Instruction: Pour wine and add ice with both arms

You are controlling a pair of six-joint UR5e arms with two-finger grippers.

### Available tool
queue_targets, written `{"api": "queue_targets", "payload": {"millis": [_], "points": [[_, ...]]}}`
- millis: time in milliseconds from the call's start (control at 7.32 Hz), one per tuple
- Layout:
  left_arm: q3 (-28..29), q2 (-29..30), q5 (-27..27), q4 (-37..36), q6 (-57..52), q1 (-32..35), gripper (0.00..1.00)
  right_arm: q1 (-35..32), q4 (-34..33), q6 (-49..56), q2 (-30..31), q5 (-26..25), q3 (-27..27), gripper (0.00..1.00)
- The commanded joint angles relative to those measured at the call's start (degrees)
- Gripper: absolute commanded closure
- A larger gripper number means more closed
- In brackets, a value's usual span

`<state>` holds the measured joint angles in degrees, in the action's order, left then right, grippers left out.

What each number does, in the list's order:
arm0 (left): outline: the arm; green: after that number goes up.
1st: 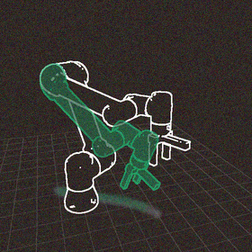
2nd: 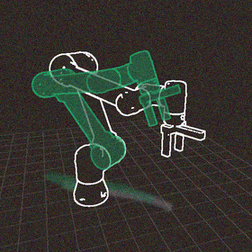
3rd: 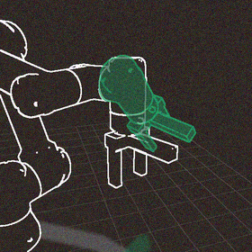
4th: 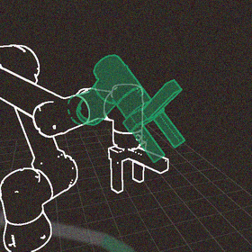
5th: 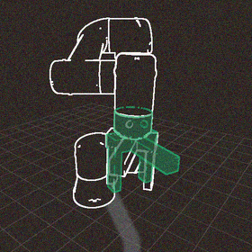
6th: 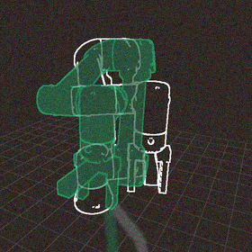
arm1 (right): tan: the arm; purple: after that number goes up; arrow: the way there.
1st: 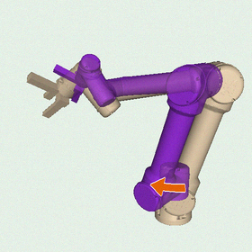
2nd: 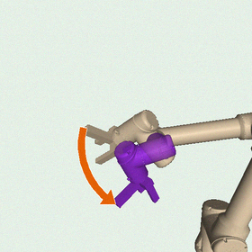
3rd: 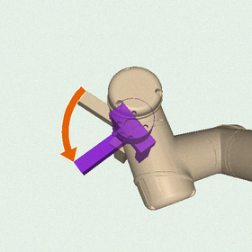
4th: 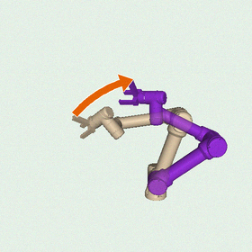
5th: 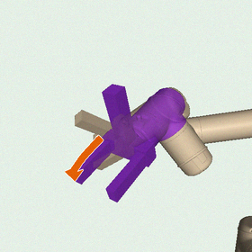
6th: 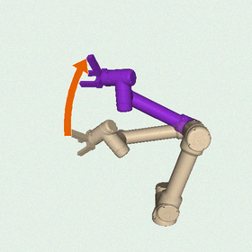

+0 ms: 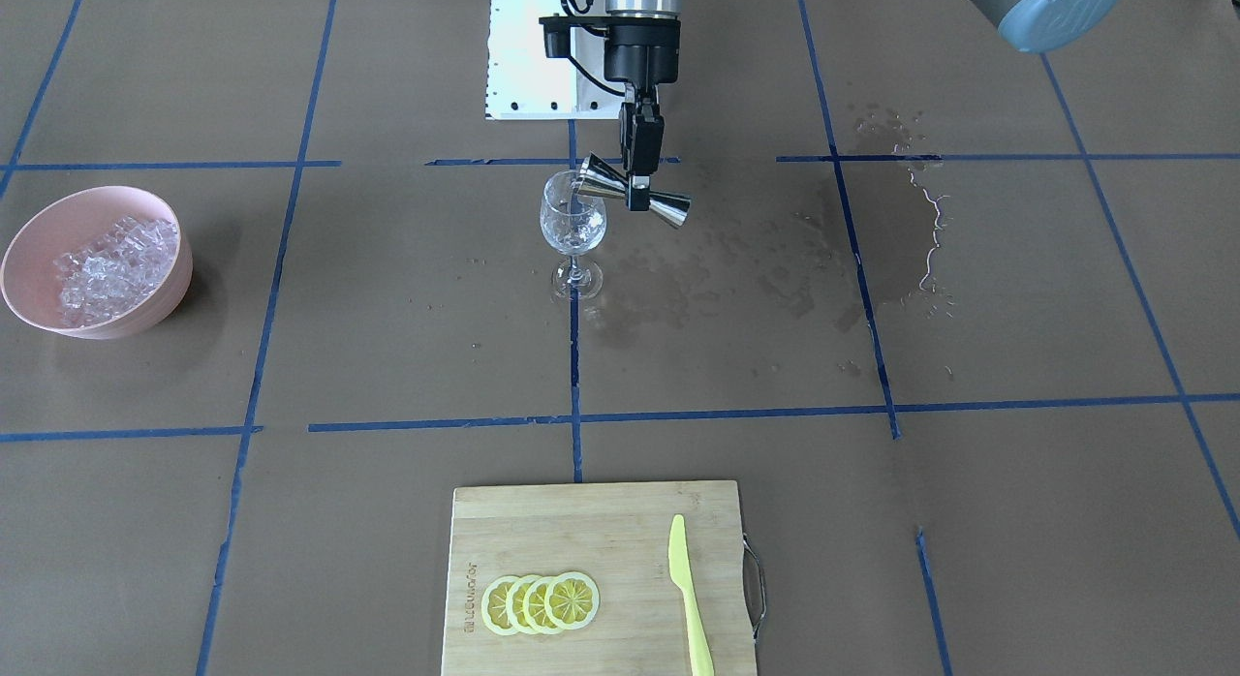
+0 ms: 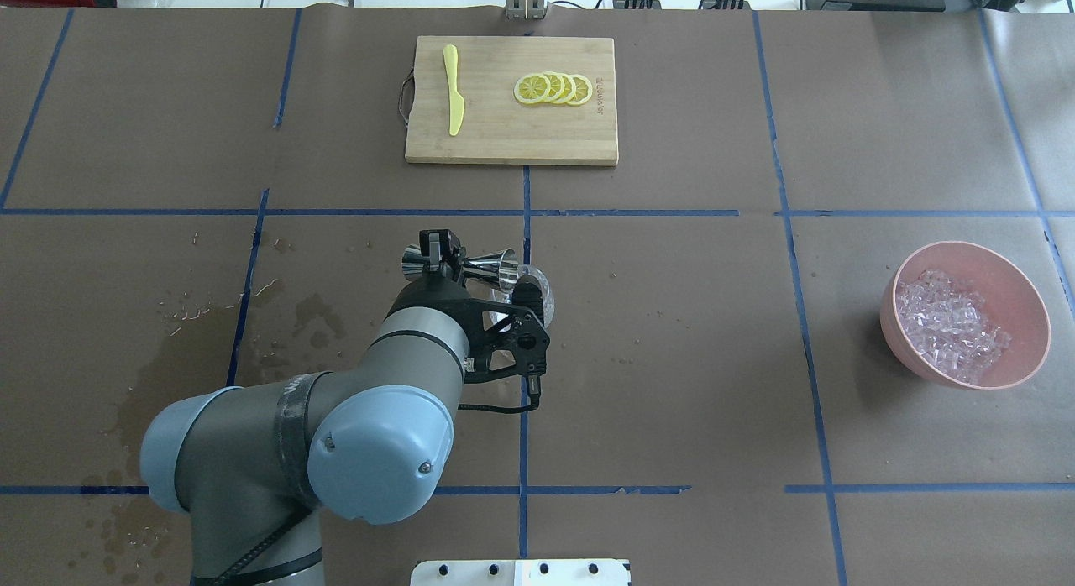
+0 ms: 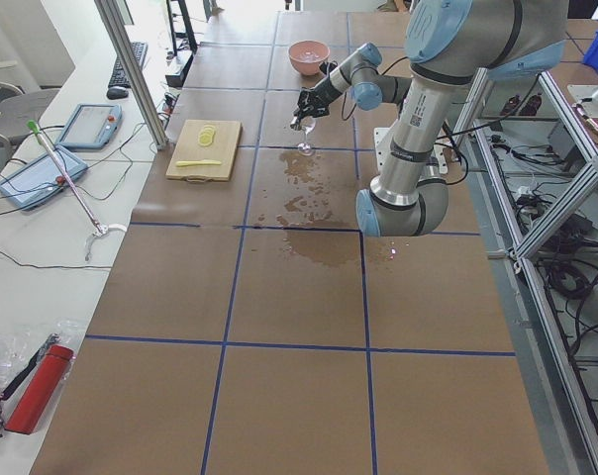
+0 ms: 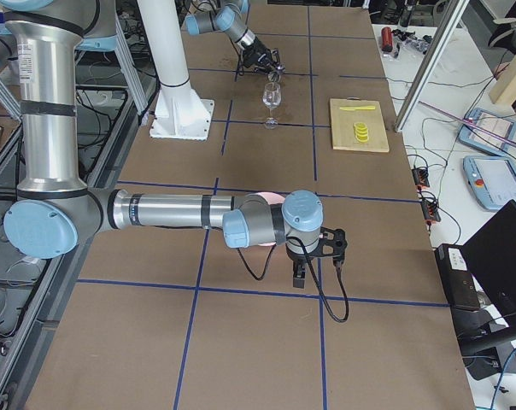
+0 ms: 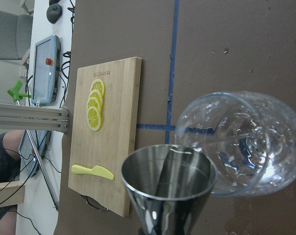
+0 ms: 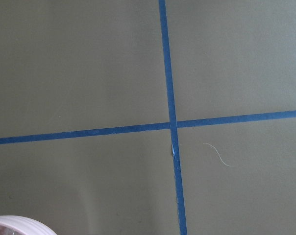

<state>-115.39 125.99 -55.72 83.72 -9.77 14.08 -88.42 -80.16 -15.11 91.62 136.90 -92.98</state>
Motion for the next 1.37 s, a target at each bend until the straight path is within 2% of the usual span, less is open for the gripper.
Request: {"api": "queue_targets", "payload": {"millis": [0,546,819,1093,1229], "points": [[0.2,0.0,0.0,-0.2,-0.4,0.1,1.0,0.0,0.0,0.0,0.0,0.0,0.0,0.0],[0.1,-0.2,0.0,-0.2,-0.4,0.3,1.0,0.0,0.0,0.1,0.0,0.0,0.1,0.0],[-1.8,-0.7,0.1,0.1,0.3,1.2,1.0,0.0,0.0,0.0,0.0,-0.1,0.1,0.0],[-4.2,-4.2,0.0,1.5,7.3,1.6,1.0,0.0,0.0,0.0,0.0,-0.1,0.1,0.0],[-4.1,-5.9,0.0,6.0,12.4,1.7,1.0,0.0,0.0,0.0,0.0,-0.1,0.1,0.0]]}}
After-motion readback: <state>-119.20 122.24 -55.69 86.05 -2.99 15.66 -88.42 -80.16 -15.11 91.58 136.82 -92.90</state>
